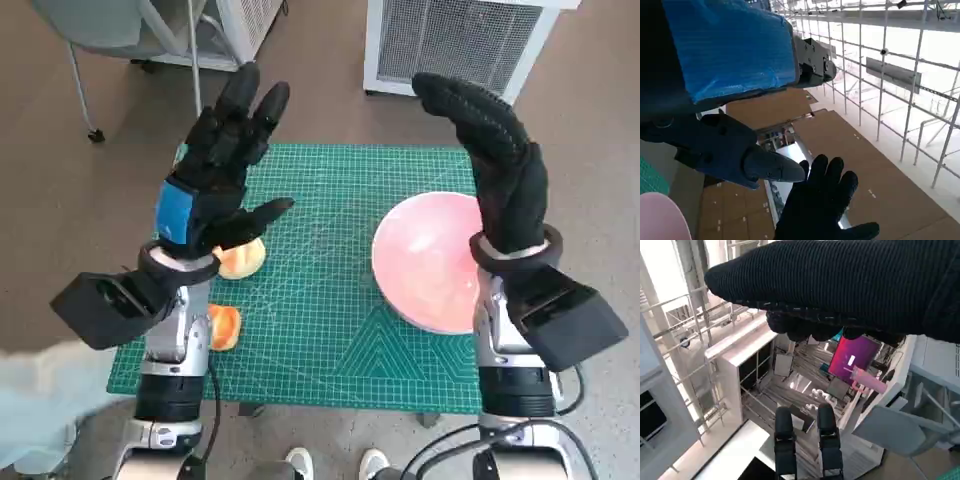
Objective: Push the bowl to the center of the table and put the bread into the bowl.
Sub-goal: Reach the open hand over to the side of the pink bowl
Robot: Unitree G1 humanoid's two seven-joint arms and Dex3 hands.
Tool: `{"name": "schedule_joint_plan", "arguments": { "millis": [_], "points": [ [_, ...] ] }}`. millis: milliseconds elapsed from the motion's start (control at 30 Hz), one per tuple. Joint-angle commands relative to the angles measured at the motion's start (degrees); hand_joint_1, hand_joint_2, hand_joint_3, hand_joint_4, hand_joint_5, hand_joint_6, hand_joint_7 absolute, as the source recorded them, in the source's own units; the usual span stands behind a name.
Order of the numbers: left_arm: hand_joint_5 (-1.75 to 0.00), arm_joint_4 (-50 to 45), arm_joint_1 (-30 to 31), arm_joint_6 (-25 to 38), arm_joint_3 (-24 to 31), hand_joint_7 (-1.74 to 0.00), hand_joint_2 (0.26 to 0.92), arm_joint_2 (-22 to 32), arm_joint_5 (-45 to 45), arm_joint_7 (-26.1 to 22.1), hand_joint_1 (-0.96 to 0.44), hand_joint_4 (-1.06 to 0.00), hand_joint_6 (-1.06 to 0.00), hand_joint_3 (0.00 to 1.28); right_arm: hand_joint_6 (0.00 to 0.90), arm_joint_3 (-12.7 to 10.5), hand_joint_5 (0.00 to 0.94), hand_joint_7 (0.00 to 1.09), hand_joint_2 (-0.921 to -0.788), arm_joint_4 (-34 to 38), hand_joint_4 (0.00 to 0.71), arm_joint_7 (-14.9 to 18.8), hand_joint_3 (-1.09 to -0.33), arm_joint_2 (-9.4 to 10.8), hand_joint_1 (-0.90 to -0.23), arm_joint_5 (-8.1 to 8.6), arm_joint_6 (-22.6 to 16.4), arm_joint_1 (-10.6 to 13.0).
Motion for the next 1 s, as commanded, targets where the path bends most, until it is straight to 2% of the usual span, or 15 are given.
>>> {"name": "schedule_joint_plan", "arguments": {
  "millis": [33, 700, 900, 1000],
  "points": [
    [0.0, 0.06, -1.02, 0.12, -0.14, -0.01, 0.921, 0.38, 0.12, -0.34, -0.31, -0.23, -0.25, 0.16, 0.0, 0.14, 0.001, 0.69, -0.921, 0.71, 0.272, 0.51, -0.815, -0.26, -0.667, 0.0, 0.47, 0.39],
    [0.0, 0.04, -1.01, 0.47, 0.15, -0.01, 0.921, 0.63, -0.36, -0.95, -0.32, -0.22, -0.26, 0.15, -0.001, 0.13, 0.0, 0.69, -0.921, 0.56, 0.269, 0.59, -0.817, -0.28, -0.67, 0.13, 0.14, 0.58],
    [0.0, -0.14, -0.75, 0.48, 0.25, -0.01, 0.921, 0.65, -0.29, -0.84, -0.31, -0.22, -0.26, 0.15, -0.001, -1.02, 0.0, 0.69, -0.921, 1.04, 0.26, 1.68, -0.83, -1.42, -0.668, 1.78, 0.05, 0.73],
    [0.0, -0.28, -0.51, 0.36, 0.24, -0.01, 0.921, 0.55, -0.08, -0.62, -0.31, -0.22, -0.25, 0.15, -0.001, -2.48, 0.0, 0.68, -0.921, 2.6, 0.254, 2.21, -0.839, -2.59, -0.667, 2.69, -0.73, 1.0]
  ]
}}
